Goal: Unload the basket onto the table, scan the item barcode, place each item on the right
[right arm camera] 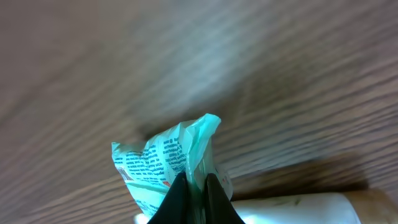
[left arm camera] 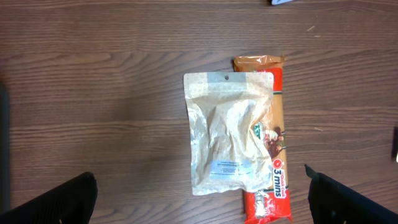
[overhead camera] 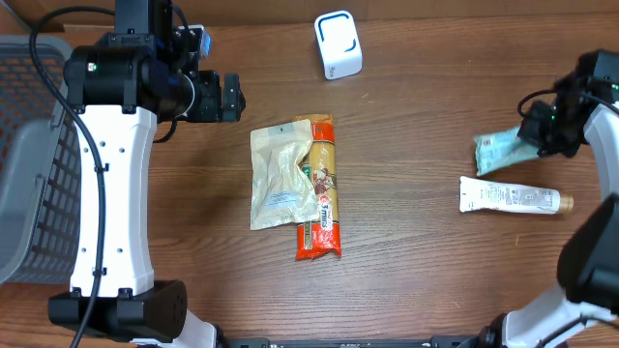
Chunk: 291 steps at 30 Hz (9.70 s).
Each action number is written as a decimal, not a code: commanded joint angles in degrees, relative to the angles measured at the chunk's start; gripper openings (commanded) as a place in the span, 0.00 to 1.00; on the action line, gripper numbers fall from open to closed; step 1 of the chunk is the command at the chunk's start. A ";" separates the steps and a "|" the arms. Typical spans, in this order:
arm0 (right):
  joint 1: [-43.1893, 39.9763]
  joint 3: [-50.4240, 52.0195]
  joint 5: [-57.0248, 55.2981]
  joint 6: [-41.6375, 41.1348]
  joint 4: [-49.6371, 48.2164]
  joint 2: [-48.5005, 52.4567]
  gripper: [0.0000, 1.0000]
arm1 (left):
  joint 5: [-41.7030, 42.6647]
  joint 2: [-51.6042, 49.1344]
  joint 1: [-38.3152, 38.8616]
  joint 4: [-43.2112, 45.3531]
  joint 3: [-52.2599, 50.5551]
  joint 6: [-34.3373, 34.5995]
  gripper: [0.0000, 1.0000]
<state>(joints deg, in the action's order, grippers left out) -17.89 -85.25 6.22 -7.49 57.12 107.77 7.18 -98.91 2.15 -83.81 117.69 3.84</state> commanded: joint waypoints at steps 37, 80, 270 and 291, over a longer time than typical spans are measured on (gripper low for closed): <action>25.92 -7.04 30.93 1.16 -1.88 3.80 0.88 | -0.15 -0.17 0.11 0.04 0.17 -1.29 0.99; 50.82 -7.89 20.70 -13.29 -22.95 15.17 0.04 | -0.15 -0.17 0.11 0.04 0.15 -1.29 1.00; 42.27 13.31 41.92 -10.51 -34.16 11.85 0.54 | -0.17 -0.17 0.11 0.04 0.17 -1.29 1.00; 40.83 13.11 48.94 -10.08 -39.39 5.60 0.04 | -0.15 -0.17 0.11 0.04 0.15 -1.29 1.00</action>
<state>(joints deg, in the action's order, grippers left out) 23.92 -71.99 53.01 -18.02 18.57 118.65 7.20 -98.91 2.15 -83.81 117.69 3.84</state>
